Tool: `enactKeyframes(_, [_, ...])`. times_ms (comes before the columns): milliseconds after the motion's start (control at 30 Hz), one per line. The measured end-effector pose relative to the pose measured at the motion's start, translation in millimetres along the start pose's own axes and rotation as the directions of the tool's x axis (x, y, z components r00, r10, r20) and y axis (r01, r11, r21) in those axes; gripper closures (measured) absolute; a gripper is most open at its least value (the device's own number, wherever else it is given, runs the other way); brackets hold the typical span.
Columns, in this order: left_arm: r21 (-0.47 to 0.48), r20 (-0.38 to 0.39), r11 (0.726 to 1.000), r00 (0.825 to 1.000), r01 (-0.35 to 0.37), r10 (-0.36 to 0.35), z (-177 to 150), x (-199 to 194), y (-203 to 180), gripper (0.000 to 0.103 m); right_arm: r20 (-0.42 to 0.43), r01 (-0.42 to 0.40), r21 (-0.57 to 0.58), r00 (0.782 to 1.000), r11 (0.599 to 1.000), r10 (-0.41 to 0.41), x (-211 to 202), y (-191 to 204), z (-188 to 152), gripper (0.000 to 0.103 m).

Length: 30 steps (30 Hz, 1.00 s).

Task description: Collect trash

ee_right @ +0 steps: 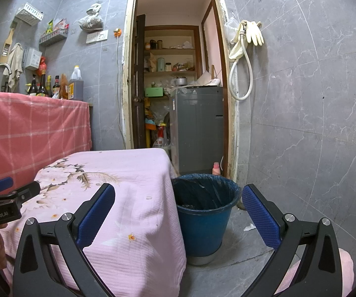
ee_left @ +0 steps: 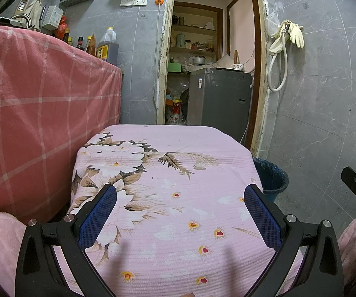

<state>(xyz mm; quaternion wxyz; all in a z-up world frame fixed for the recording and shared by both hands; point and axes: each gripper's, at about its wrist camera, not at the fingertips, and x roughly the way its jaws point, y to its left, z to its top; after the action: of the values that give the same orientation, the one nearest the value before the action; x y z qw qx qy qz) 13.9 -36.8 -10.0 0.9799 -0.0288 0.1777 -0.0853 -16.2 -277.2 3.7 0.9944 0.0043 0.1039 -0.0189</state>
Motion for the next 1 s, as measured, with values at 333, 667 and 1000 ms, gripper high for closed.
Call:
enactKeyframes(333, [0.001, 0.001, 1.0, 1.0, -0.003, 0.003, -0.3, -0.3, -0.2, 0.002, 0.0, 0.0, 0.0, 1.0, 1.0, 0.0, 0.1, 0.5, -0.6, 0.0])
enactKeyframes(667, [-0.001, 0.014, 1.0, 1.0, -0.012, 0.012, 1.9, 0.4, 2.4, 0.002, 0.001, 0.001, 0.001, 1.0, 1.0, -0.001, 0.1, 1.1, -1.2, 0.0])
enactKeyframes(1000, [0.002, 0.014, 1.0, 1.0, -0.012, 0.012, 1.4, -0.6, 0.2, 0.002, 0.001, 0.002, 0.002, 1.0, 1.0, -0.002, 0.1, 2.2, -1.5, 0.0])
